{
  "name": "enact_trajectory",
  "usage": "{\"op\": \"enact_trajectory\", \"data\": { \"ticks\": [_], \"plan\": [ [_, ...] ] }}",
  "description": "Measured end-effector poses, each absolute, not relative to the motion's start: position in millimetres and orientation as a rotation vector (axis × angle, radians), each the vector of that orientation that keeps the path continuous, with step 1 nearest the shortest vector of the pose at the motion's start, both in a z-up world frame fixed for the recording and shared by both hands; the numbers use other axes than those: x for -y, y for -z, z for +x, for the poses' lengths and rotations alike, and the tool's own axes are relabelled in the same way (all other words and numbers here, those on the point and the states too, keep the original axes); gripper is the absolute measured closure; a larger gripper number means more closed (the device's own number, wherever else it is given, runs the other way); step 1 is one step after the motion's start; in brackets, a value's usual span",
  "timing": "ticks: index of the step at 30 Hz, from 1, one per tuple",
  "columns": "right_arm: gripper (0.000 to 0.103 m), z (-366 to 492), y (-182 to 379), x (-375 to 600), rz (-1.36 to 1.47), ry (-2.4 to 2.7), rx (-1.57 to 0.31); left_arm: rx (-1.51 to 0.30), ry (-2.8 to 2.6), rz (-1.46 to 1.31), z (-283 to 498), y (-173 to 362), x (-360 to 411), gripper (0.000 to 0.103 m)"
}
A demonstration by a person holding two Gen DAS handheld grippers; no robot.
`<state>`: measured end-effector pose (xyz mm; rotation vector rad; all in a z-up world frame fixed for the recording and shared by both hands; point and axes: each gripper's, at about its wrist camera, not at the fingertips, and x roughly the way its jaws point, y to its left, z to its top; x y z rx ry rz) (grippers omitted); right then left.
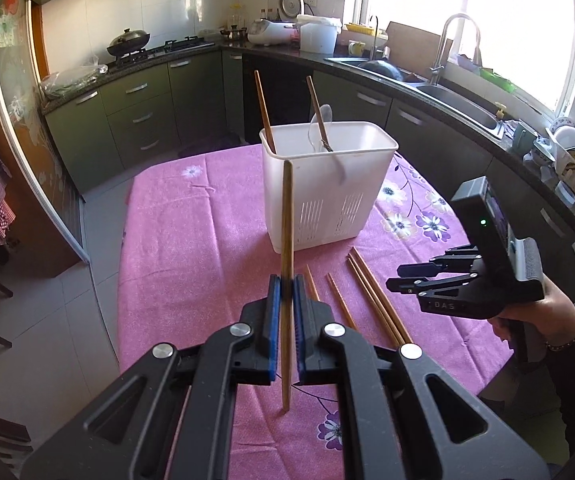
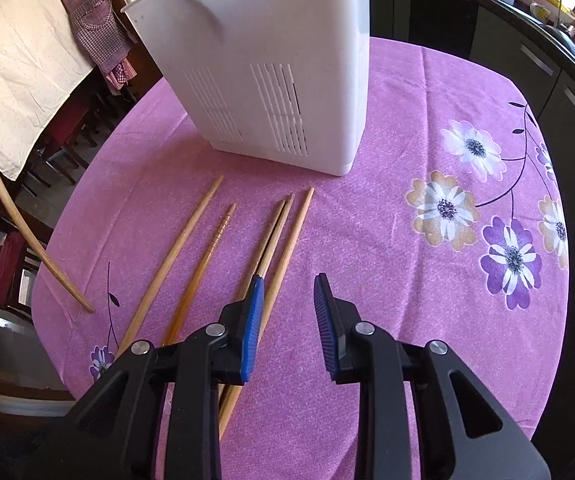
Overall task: Organize utensils
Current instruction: 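Grasp and lift a chopstick with the right tool while the left tool holds its chopstick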
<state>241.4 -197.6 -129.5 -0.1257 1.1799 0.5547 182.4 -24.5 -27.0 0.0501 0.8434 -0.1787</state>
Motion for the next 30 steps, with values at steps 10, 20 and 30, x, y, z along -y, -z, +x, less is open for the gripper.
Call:
{"op": "enact_trajectory", "data": {
  "ticks": [10, 20, 30],
  "plan": [
    [0.091, 253, 140, 172, -0.216, -0.51, -1.231, -0.822, 0.199, 0.05, 176, 28, 21, 0.097],
    [0.091, 260, 148, 153, -0.245, -0.481, -1.269, -0.81, 0.221, 0.06, 171, 28, 21, 0.097],
    [0.096, 251, 115, 155, -0.182, -0.494, -1.133, -0.812, 0.213, 0.062, 169, 26, 21, 0.097]
  ]
}}
